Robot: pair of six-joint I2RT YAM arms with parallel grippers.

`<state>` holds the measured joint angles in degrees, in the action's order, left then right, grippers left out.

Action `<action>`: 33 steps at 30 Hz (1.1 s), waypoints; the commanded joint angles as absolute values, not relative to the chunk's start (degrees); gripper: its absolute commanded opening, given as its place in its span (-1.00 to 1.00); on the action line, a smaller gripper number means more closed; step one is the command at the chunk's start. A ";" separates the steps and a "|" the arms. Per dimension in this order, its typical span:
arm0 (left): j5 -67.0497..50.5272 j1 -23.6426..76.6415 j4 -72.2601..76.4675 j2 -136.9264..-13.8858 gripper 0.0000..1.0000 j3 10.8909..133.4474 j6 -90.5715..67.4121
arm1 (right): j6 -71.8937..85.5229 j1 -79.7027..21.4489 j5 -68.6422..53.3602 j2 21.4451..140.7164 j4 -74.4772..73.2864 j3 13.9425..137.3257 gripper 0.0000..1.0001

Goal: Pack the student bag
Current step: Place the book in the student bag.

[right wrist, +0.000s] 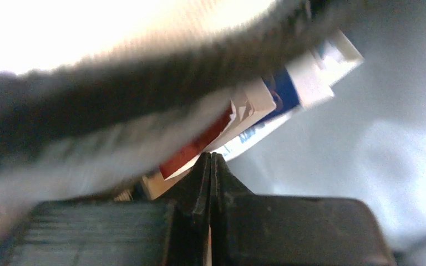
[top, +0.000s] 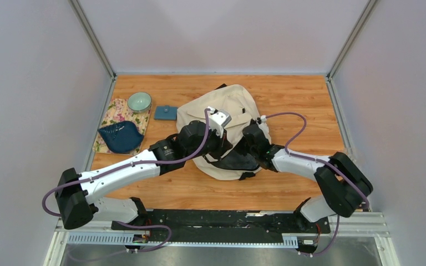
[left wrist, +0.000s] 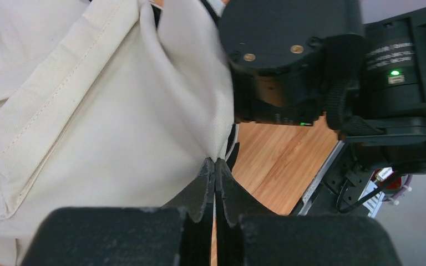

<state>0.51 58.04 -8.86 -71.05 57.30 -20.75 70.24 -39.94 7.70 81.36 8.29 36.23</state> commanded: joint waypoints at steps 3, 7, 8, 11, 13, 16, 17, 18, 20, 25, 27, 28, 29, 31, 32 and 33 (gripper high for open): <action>-2.29 58.62 -4.92 -67.59 -1.00 56.87 -22.76 | 71.27 -38.85 10.90 91.22 16.08 41.40 -0.97; -1.15 58.62 -5.01 -66.36 -1.00 55.38 -22.68 | 71.63 -38.94 8.09 89.48 23.19 34.38 -0.86; -0.88 58.54 -5.10 -66.27 -1.00 55.11 -22.50 | 71.37 -38.85 7.74 88.25 23.99 32.97 -0.78; -0.70 58.62 -4.92 -66.44 -1.00 54.76 -22.50 | 70.32 -39.11 7.82 81.41 22.25 28.05 -0.54; -0.70 58.62 -4.66 -66.53 -1.00 54.41 -22.67 | 68.47 -39.29 8.08 74.73 18.23 25.50 -0.42; -0.79 58.62 -4.66 -66.97 -1.00 54.05 -22.94 | 65.48 -40.16 10.53 64.98 7.44 24.61 -0.26; -0.70 58.62 -4.66 -66.97 -1.00 53.97 -22.94 | 65.13 -40.95 11.85 60.17 3.55 24.70 -0.22; -0.53 58.54 -4.57 -66.80 -1.00 53.70 -23.11 | 64.69 -41.31 13.26 57.68 0.21 24.78 -0.20; -0.27 58.54 -4.66 -66.62 -1.00 53.44 -23.03 | 64.42 -42.18 18.18 50.85 -10.25 24.79 -0.07; -0.09 58.54 -4.48 -66.27 -1.00 53.44 -22.85 | 67.40 -42.19 24.95 42.02 -26.34 24.26 0.26; -0.17 58.54 -4.57 -66.27 -1.00 53.53 -22.76 | 68.46 -42.10 25.14 40.17 -27.68 22.86 0.26; -0.26 58.54 -4.48 -66.18 -1.00 53.53 -22.85 | 68.90 -42.19 24.88 39.91 -28.12 22.24 0.21; -0.26 58.54 -4.48 -66.18 -1.00 53.44 -22.85 | 69.86 -42.10 24.79 39.47 -28.30 21.11 0.20; -0.35 58.54 -4.57 -66.18 -1.00 53.26 -23.03 | 70.40 -42.10 24.78 39.29 -27.52 19.96 0.15; -0.53 58.54 -4.48 -66.18 -1.00 53.17 -23.11 | 70.40 -42.19 24.87 39.29 -26.73 19.43 0.13; -0.61 58.54 -4.57 -66.27 -1.00 53.09 -23.20 | 70.05 -42.10 24.87 39.46 -25.85 18.73 0.11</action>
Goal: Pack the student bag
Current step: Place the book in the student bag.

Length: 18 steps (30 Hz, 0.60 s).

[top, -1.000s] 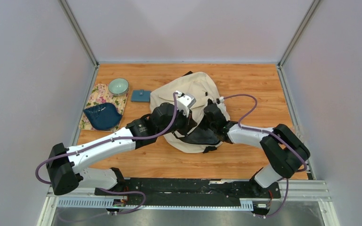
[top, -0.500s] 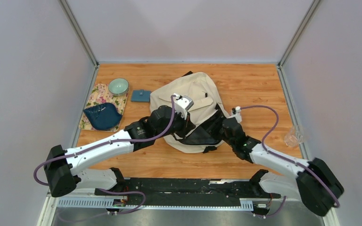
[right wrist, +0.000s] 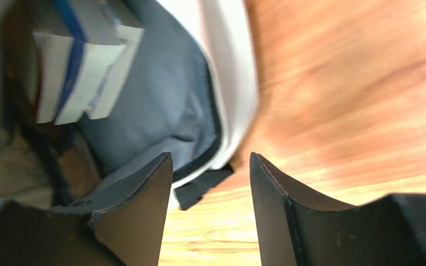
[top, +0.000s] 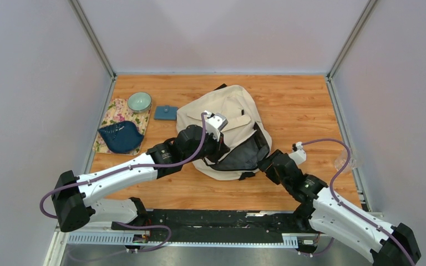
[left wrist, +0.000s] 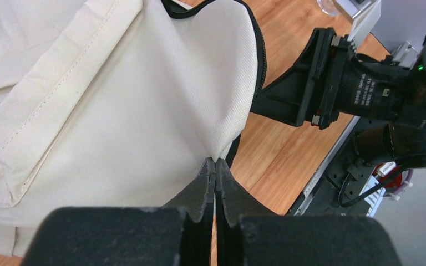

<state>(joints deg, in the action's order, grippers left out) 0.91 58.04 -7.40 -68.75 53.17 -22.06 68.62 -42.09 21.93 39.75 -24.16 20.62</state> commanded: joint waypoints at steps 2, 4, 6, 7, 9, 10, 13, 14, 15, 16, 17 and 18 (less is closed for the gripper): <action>-0.97 58.54 -4.57 -66.36 -1.00 53.09 -23.29 | 69.00 -42.10 25.57 39.81 -23.91 18.37 0.09; -1.05 58.54 -4.57 -66.53 -1.00 53.09 -23.47 | 68.29 -42.19 26.89 40.34 -22.77 18.63 0.06; -1.41 58.54 -4.57 -66.88 -1.00 53.26 -23.55 | 66.72 -42.01 27.42 41.39 -21.89 18.81 0.03; -1.49 58.54 -4.57 -66.97 -1.00 53.35 -23.64 | 66.10 -42.01 27.51 41.74 -20.67 18.90 0.01; -1.67 58.54 -4.57 -67.23 -1.00 53.52 -23.64 | 65.57 -41.57 27.33 43.06 -19.43 18.98 -0.01; -1.76 58.54 -4.57 -67.24 -1.00 53.53 -23.73 | 64.96 -41.31 27.07 43.41 -18.29 18.98 -0.05; -1.93 58.62 -4.57 -67.50 -1.00 53.61 -23.73 | 64.08 -40.52 26.55 45.26 -16.45 19.25 -0.12; -2.02 58.54 -4.74 -67.50 -1.00 53.70 -23.82 | 63.81 -39.91 26.46 46.22 -16.26 19.60 -0.15; -2.02 58.54 -4.57 -67.50 -1.00 53.61 -23.73 | 63.46 -39.55 26.11 46.67 -15.91 19.95 -0.16; -2.02 58.54 -4.48 -67.59 -1.00 53.44 -23.73 | 62.50 -39.20 25.58 47.19 -15.65 20.39 -0.17; -2.02 58.54 -4.40 -67.59 -1.00 53.44 -23.82 | 61.97 -38.68 25.49 47.89 -15.30 20.91 -0.17; -2.11 58.54 -4.39 -67.94 -1.00 53.61 -23.82 | 61.53 -38.41 25.49 48.42 -15.03 21.09 -0.17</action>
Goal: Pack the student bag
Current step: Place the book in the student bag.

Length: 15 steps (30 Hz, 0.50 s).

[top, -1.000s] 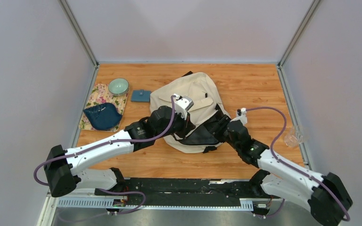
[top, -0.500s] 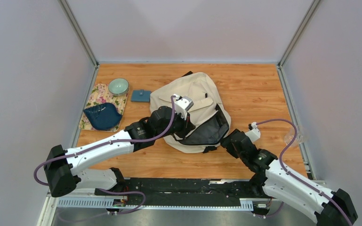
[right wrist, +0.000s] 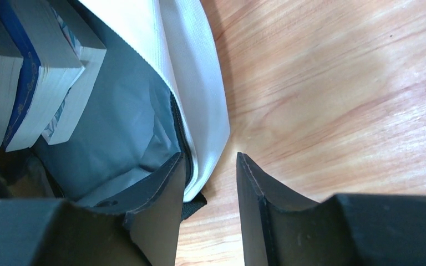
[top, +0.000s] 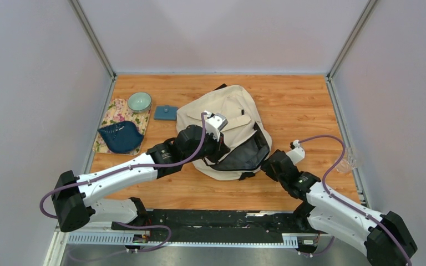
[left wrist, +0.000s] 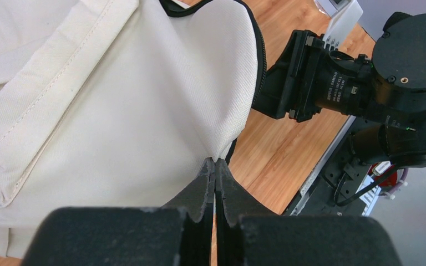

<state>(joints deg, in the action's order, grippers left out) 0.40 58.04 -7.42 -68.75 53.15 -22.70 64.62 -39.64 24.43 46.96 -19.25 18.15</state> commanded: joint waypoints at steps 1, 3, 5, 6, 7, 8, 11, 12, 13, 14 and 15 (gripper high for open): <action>-2.46 58.54 -4.57 -68.20 -1.00 53.87 -23.64 | 61.18 -38.06 25.14 49.47 -14.42 21.27 -0.15; -2.72 58.54 -5.27 -68.55 -1.00 54.58 -23.47 | 60.03 -36.57 24.00 50.79 -13.63 21.62 -0.12; -2.81 58.54 -5.27 -68.38 -1.00 54.49 -23.55 | 59.16 -35.51 22.59 52.90 -12.83 21.97 -0.08; -2.73 58.54 -5.19 -68.29 -1.00 54.41 -23.47 | 58.72 -35.33 22.33 53.43 -12.57 22.49 -0.08; -2.64 58.54 -5.19 -68.38 -1.00 54.40 -23.47 | 58.45 -35.25 22.24 54.39 -12.39 22.67 -0.08; -2.55 58.54 -5.27 -68.29 -1.00 54.40 -23.38 | 58.10 -35.07 22.24 54.75 -12.48 22.76 -0.08; -2.99 58.54 -5.19 -68.47 -1.00 54.58 -23.47 | 57.22 -34.89 22.15 55.11 -12.39 23.11 -0.19; -3.08 58.54 -5.19 -68.64 -1.00 54.67 -23.47 | 57.13 -34.81 22.06 55.02 -12.39 23.03 -0.23; -3.34 58.54 -5.19 -68.64 -1.00 54.75 -23.47 | 57.04 -34.72 22.41 54.67 -12.39 22.94 -0.31; -3.43 58.54 -5.19 -68.64 -1.00 54.93 -23.55 | 57.04 -34.46 22.33 54.67 -12.39 22.85 -0.33; -3.51 58.54 -5.27 -68.64 -1.00 54.84 -23.55 | 56.87 -34.45 22.24 54.58 -12.39 22.76 -0.35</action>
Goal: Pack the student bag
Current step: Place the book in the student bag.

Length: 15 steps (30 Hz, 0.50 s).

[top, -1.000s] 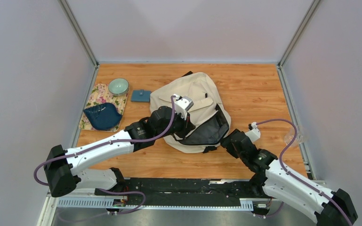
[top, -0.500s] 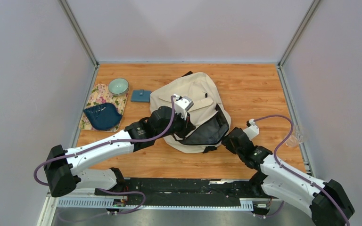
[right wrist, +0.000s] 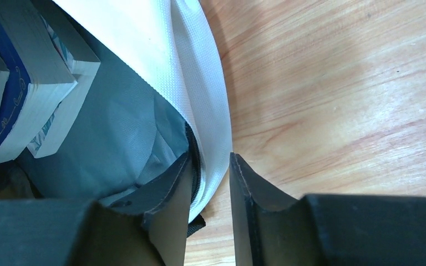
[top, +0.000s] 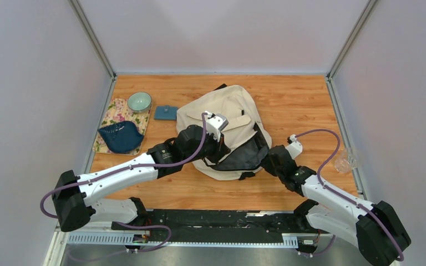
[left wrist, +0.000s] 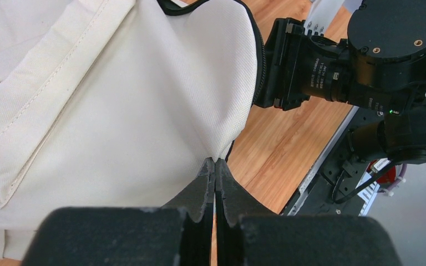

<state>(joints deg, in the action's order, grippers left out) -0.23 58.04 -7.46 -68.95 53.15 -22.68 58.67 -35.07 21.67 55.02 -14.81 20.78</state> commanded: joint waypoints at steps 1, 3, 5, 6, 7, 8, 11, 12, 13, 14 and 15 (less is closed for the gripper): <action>-3.78 58.54 -5.10 -68.56 -1.00 54.84 -23.55 | 56.78 -34.37 22.15 54.32 -12.39 22.68 -0.48; -3.87 58.54 -4.83 -68.64 -1.00 54.76 -23.64 | 56.60 -33.93 21.80 54.14 -12.39 22.67 -0.60; -4.04 58.54 -4.83 -68.90 -1.00 54.76 -23.64 | 56.25 -33.93 21.62 53.62 -12.48 22.59 -0.71; -4.04 58.54 -4.75 -68.82 -1.00 54.84 -23.64 | 56.16 -33.84 21.62 53.44 -12.74 22.59 -0.77; -4.04 58.54 -4.75 -68.91 -1.00 54.76 -23.64 | 56.08 -33.84 21.53 53.00 -13.01 22.59 -0.84; -4.13 58.54 -4.66 -68.82 -1.00 54.67 -23.64 | 55.99 -33.75 21.45 52.74 -13.27 22.67 -0.90; -4.04 58.54 -4.75 -68.82 -1.00 54.49 -23.64 | 55.99 -33.84 20.83 51.07 -14.32 22.41 -1.00; -3.96 58.54 -4.75 -68.82 -1.00 54.49 -23.64 | 55.99 -33.75 20.66 50.11 -14.94 22.33 -1.00; -3.87 58.54 -4.75 -68.82 -1.00 54.49 -23.56 | 56.16 -33.84 20.48 49.58 -15.20 22.15 -1.00; -3.78 58.54 -4.75 -68.73 -1.00 54.41 -23.55 | 56.25 -33.84 20.39 48.96 -15.55 22.06 -1.00; -3.69 58.54 -4.66 -68.64 -1.00 54.32 -23.55 | 56.25 -33.75 20.04 47.74 -16.34 21.89 -1.00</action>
<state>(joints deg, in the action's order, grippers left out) -1.28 58.04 -7.44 -69.38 53.15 -22.70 57.01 -34.20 19.77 51.03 -14.92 20.80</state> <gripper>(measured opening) 0.007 0.007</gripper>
